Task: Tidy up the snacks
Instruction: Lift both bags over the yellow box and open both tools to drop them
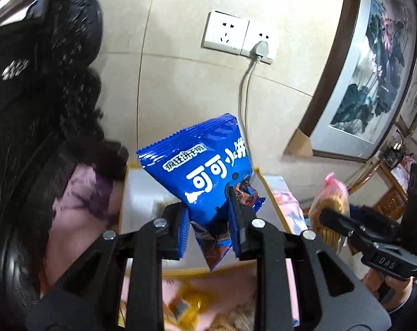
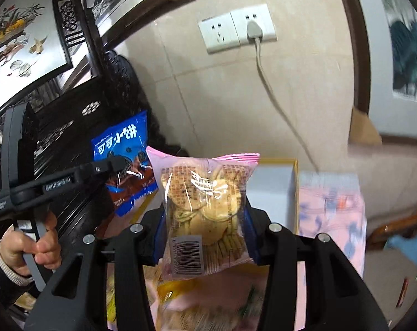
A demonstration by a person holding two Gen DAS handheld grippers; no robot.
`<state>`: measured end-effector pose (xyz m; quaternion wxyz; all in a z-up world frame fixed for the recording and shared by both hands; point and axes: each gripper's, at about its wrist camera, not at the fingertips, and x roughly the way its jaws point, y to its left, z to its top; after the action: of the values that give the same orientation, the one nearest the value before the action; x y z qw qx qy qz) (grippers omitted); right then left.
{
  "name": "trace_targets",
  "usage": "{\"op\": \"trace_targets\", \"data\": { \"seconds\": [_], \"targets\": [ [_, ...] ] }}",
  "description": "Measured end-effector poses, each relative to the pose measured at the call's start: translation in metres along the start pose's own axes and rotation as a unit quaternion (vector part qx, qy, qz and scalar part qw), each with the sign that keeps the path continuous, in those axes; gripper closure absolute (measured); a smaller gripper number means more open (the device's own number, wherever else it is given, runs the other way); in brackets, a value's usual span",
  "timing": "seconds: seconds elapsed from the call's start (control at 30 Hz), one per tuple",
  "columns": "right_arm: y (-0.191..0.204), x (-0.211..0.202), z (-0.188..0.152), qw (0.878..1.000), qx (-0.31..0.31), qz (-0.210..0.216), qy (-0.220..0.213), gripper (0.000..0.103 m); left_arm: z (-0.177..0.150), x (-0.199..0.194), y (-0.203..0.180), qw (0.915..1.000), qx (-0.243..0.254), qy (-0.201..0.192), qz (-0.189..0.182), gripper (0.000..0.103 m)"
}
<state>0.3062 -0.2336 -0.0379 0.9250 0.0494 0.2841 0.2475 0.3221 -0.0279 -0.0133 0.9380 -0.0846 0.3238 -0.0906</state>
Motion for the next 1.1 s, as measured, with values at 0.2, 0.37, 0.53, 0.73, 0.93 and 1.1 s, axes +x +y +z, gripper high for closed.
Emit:
{"op": "trace_targets", "data": {
  "seconds": [0.2,0.37,0.53,0.73,0.93,1.1],
  "targets": [
    [-0.003,0.007,0.035,0.997,0.016,-0.062,-0.04,0.001,0.027,-0.002,0.001,0.996,-0.002,-0.05,0.073,0.002],
    [-0.005,-0.022,0.04,0.995,0.021,-0.066,-0.073,0.001,0.03,-0.036,0.005,0.9946,-0.009,-0.09,0.05,0.002],
    [-0.001,-0.038,0.032,0.994,0.026,-0.076,-0.074,0.001,0.021,-0.052,0.004,0.9948,-0.019,-0.093,0.038,0.002],
    [0.016,-0.05,0.015,0.993,0.011,-0.099,-0.068,0.001,0.0,-0.06,-0.009,0.9959,0.003,-0.066,0.062,0.002],
    [0.019,-0.063,-0.02,0.99,0.021,-0.131,-0.04,0.001,-0.032,-0.064,-0.013,0.9962,0.015,-0.021,0.084,0.002],
    [0.012,-0.079,-0.066,0.99,0.039,-0.136,-0.011,0.001,-0.071,-0.076,-0.005,0.9966,0.0,0.007,0.082,0.002]
  ]
}}
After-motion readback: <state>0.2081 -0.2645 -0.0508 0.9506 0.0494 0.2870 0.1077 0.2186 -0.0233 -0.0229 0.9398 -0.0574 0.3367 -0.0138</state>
